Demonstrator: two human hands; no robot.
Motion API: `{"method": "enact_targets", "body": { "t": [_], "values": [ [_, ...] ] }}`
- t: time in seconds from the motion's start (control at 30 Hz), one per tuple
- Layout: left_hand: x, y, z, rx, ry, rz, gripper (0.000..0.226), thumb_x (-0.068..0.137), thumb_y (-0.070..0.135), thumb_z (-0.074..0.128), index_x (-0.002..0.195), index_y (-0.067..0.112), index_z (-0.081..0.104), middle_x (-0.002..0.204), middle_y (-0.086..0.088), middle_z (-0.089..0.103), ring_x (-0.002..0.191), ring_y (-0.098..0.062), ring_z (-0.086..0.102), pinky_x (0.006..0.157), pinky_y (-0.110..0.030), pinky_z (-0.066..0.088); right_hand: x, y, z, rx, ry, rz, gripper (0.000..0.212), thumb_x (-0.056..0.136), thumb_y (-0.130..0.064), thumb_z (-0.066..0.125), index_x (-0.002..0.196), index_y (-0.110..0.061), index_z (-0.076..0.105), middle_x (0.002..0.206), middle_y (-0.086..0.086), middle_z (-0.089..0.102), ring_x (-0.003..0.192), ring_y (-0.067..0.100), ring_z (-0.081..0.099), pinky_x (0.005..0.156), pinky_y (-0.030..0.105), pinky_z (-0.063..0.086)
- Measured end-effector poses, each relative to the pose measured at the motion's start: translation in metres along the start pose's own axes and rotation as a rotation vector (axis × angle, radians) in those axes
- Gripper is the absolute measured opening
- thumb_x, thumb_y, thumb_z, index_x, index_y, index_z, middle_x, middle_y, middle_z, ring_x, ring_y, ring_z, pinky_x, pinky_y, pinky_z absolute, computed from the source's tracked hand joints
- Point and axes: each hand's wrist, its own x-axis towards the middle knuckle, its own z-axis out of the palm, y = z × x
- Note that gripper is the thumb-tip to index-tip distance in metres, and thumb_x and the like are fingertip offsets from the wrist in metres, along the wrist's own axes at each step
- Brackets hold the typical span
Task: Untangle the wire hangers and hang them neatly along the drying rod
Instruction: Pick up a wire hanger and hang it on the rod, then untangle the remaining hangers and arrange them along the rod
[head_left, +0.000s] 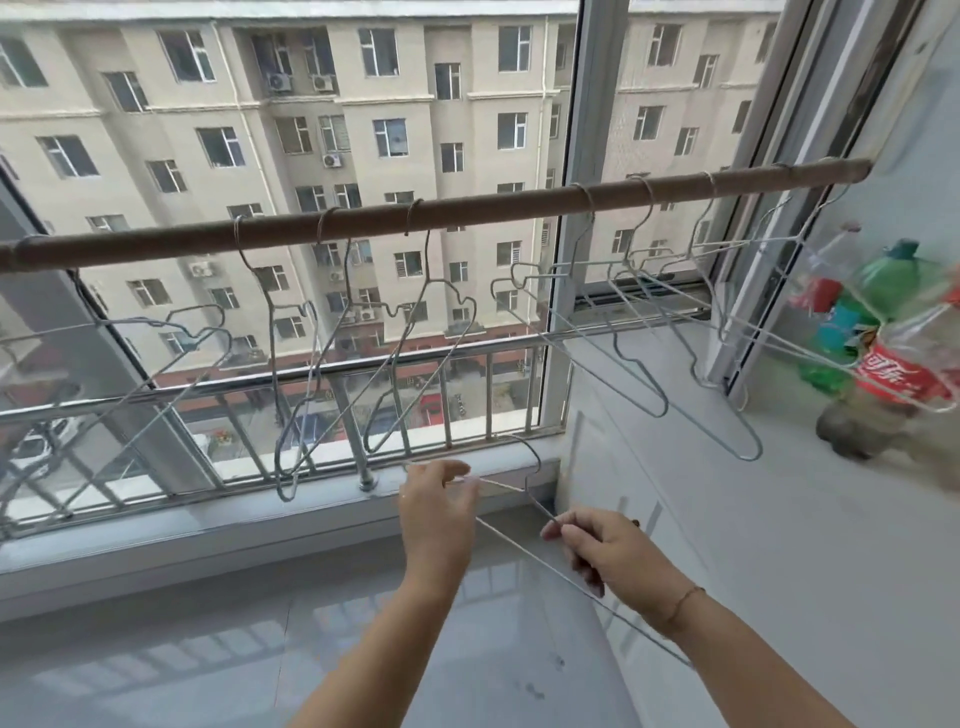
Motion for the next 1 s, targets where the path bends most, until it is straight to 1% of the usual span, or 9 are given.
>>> {"method": "enact_targets", "body": {
  "t": [0.13,0.2,0.3,0.5,0.63,0.77,0.83,0.9,1.0],
  "values": [
    [-0.024,0.042,0.012,-0.429,-0.254,-0.132,0.013,0.086,0.027,0.064,0.084,0.016,0.070,0.074,0.003,0.071,0.070,-0.009,0.064,0.069,-0.025,0.051,-0.011,-0.032,0.011,0.203,0.078,-0.070,0.023,0.095,-0.005,0.041,0.094,-0.004,0.063,0.055,-0.003,0.050,0.044,0.008,0.037,0.041,0.016,0.029],
    [-0.025,0.061,0.014,-0.556,-0.328,-0.113,0.015,0.087,0.022,0.064,0.083,0.009,0.071,0.062,0.000,0.066,0.059,-0.013,0.060,0.063,-0.030,0.051,-0.011,-0.053,0.011,0.229,0.127,-0.145,0.023,0.095,-0.006,0.042,0.086,-0.005,0.063,0.055,-0.003,0.049,0.043,0.008,0.037,0.041,0.016,0.030],
    [-0.010,0.088,0.009,-0.661,-0.306,-0.077,0.009,0.087,0.012,0.063,0.084,0.007,0.070,0.053,0.001,0.060,0.049,-0.016,0.054,0.055,-0.033,0.048,-0.005,-0.083,0.008,0.270,0.184,-0.237,0.026,0.096,-0.008,0.043,0.080,-0.007,0.063,0.053,-0.003,0.049,0.041,0.007,0.037,0.040,0.017,0.030],
    [0.027,0.137,-0.008,-0.701,-0.285,0.025,0.015,0.088,0.006,0.060,0.078,0.009,0.069,0.045,0.006,0.056,0.037,-0.007,0.045,0.039,-0.018,0.040,0.020,-0.129,-0.004,0.345,0.258,-0.346,0.026,0.095,-0.008,0.044,0.079,0.000,0.062,0.050,0.001,0.050,0.037,0.006,0.036,0.035,0.016,0.028],
    [0.049,0.158,-0.017,-0.672,-0.289,0.071,0.020,0.089,0.006,0.058,0.073,0.013,0.068,0.039,0.008,0.054,0.035,-0.004,0.045,0.039,-0.018,0.041,0.038,-0.150,-0.011,0.362,0.279,-0.394,0.025,0.095,-0.010,0.044,0.085,0.000,0.065,0.047,-0.004,0.053,0.038,0.006,0.039,0.035,0.016,0.031],
    [0.068,0.170,-0.020,-0.645,-0.246,0.033,0.017,0.090,0.006,0.057,0.078,0.006,0.069,0.039,0.008,0.054,0.034,-0.004,0.045,0.040,-0.017,0.041,0.059,-0.166,-0.015,0.396,0.272,-0.380,0.024,0.095,-0.007,0.043,0.087,0.006,0.062,0.042,-0.005,0.052,0.035,0.007,0.038,0.033,0.016,0.030],
    [0.073,0.168,-0.020,-0.605,-0.198,0.028,0.018,0.089,0.007,0.058,0.076,0.012,0.069,0.053,0.002,0.062,0.045,-0.007,0.052,0.050,-0.020,0.048,0.068,-0.170,-0.014,0.414,0.262,-0.354,0.024,0.095,-0.005,0.043,0.083,0.002,0.062,0.041,-0.004,0.053,0.034,0.007,0.038,0.033,0.017,0.029],
    [0.074,0.161,-0.022,-0.520,-0.127,0.066,0.011,0.087,0.013,0.061,0.090,0.013,0.071,0.077,-0.003,0.069,0.064,-0.011,0.061,0.069,-0.028,0.054,0.074,-0.169,-0.013,0.436,0.249,-0.321,0.024,0.095,-0.004,0.042,0.080,-0.003,0.061,0.044,-0.002,0.056,0.034,0.007,0.040,0.034,0.017,0.030],
    [0.068,0.145,-0.032,-0.425,0.022,0.207,0.018,0.087,0.018,0.062,0.103,0.015,0.069,0.087,0.009,0.069,0.079,-0.001,0.064,0.073,-0.016,0.052,0.080,-0.162,-0.015,0.455,0.234,-0.269,0.019,0.095,-0.006,0.042,0.093,-0.001,0.061,0.051,0.004,0.060,0.034,0.006,0.042,0.034,0.015,0.033]
  ]
}}
